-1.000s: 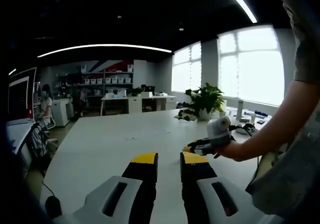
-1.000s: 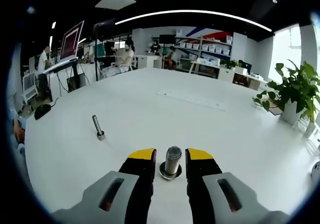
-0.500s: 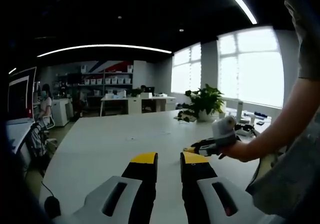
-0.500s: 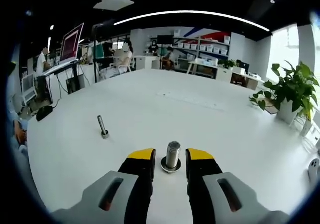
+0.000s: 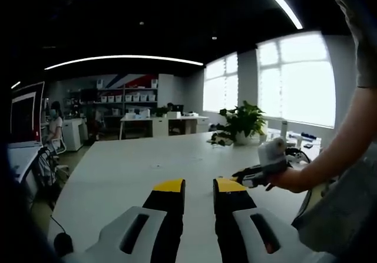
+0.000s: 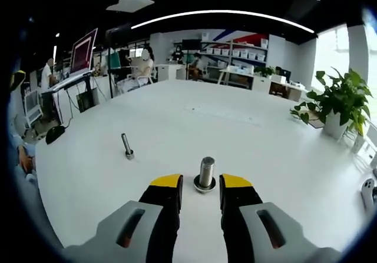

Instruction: Place the washer onto the threaded stud by aligning its center hole with the stud, sliding it down to the base, and recovering from edge contact or off-axis alignment until the washer reaches the visible bottom stop.

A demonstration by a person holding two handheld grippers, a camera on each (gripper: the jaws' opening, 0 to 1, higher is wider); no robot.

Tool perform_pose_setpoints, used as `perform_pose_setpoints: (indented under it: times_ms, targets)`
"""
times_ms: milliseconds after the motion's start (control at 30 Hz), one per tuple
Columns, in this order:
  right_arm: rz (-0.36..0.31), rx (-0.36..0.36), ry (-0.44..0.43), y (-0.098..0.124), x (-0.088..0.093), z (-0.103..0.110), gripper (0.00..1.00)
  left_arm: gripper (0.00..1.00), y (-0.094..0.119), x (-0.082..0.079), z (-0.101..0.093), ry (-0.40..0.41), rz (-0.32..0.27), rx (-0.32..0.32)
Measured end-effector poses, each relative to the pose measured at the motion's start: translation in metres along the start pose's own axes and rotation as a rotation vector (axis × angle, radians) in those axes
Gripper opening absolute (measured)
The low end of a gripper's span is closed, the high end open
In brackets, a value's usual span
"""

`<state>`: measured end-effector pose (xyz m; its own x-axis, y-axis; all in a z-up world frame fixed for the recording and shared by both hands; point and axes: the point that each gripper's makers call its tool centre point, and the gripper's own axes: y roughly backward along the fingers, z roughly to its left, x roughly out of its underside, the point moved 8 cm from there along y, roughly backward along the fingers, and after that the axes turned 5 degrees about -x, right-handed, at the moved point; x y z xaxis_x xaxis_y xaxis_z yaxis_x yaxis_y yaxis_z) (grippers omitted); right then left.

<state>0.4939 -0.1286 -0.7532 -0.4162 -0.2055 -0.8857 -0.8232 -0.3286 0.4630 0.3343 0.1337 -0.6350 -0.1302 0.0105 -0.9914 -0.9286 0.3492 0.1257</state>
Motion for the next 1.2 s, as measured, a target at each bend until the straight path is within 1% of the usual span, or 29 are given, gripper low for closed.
perform_pose_setpoints:
  times_ms: [300,567,1200]
  targets:
    - [0.005,-0.001,-0.011,0.008,0.003,0.008,0.27,0.17,0.001,-0.002,-0.001,0.006,-0.012,0.002]
    - [0.019,-0.016,-0.010,0.009,0.012,0.016,0.28,0.17,0.001,-0.003,0.000,0.012,-0.022,-0.004]
    - [0.052,-0.056,-0.021,0.000,0.029,0.038,0.29,0.17,0.003,-0.005,0.004,0.025,-0.031,-0.021]
